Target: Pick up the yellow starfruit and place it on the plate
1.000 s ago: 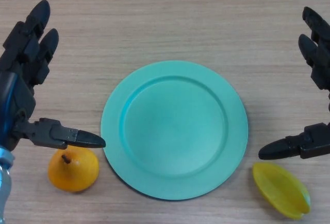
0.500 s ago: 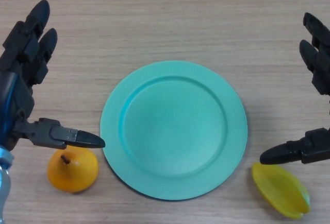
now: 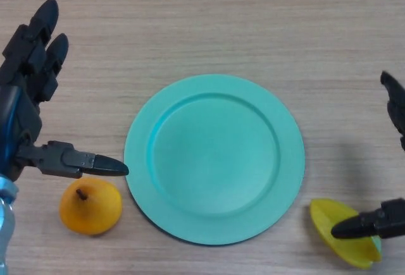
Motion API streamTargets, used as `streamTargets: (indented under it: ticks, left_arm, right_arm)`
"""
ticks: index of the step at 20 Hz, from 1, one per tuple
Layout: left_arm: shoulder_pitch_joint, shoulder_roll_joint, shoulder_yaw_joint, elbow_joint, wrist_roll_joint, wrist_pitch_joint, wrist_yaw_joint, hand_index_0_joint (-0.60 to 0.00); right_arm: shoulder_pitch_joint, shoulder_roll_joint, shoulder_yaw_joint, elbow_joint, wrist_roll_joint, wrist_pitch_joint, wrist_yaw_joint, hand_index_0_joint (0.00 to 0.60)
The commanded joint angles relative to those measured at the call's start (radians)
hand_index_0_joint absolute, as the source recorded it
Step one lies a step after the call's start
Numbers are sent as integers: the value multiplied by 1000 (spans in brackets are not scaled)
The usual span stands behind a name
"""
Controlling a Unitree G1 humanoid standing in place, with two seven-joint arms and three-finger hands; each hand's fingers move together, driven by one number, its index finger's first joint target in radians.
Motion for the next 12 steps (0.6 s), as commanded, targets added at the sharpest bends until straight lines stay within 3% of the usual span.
streamTargets:
  ticks: [1,5,12]
  left_arm:
    - [-32,35,35,-27,-23,-123,33,0]
    - [-65,47,23,-3,-22,-108,27,0]
    - [-75,42,11,25,-11,-138,40,0]
  right_arm:
    - [20,-5,-43,-33,-46,-171,-5,0]
    - [72,15,-21,17,-87,-224,-34,0]
    - [122,9,23,180,-185,-361,-127,0]
